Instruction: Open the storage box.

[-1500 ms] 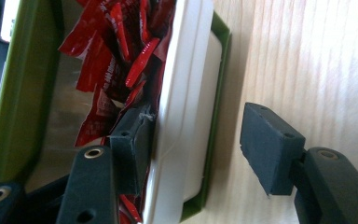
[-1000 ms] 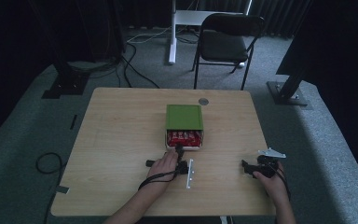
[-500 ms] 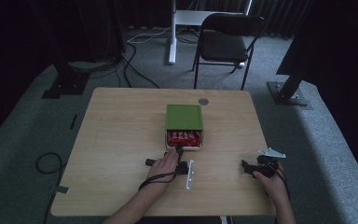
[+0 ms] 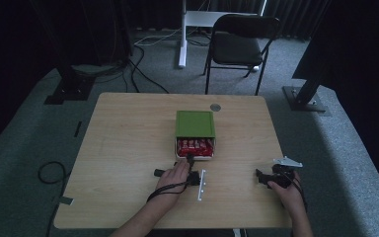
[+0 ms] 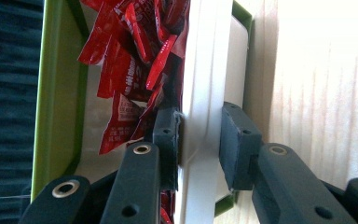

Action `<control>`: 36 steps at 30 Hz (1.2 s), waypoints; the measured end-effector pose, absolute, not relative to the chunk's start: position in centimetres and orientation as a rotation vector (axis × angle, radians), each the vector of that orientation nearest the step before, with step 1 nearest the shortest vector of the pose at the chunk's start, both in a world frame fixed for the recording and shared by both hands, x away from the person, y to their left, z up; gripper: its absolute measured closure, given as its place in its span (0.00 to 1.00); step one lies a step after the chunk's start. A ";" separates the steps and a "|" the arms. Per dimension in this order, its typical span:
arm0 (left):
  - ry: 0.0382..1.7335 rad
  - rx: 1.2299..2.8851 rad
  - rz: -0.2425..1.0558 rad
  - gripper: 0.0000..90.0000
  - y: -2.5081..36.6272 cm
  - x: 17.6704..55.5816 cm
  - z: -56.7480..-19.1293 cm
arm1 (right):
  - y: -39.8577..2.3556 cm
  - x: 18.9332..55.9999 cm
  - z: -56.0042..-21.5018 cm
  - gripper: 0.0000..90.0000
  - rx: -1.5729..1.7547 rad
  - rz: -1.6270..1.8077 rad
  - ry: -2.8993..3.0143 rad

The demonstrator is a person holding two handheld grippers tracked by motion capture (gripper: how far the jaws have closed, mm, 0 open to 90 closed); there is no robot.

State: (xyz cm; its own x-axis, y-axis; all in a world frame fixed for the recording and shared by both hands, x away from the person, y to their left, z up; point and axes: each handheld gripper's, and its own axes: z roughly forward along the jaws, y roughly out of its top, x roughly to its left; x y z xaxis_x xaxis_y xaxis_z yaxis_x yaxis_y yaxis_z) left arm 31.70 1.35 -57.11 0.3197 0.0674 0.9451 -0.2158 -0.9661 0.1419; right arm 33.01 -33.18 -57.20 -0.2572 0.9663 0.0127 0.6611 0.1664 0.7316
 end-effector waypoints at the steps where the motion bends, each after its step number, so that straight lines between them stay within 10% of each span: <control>1: -0.135 2.344 1.697 0.79 1.4 31.7 -57.1 | -33.2 33.0 -57.2 0.12 1.536 0.876 1.987; 36: -0.146 2.377 1.634 0.79 1.6 27.8 -56.7 | -33.2 33.0 -57.2 0.12 1.537 0.876 1.987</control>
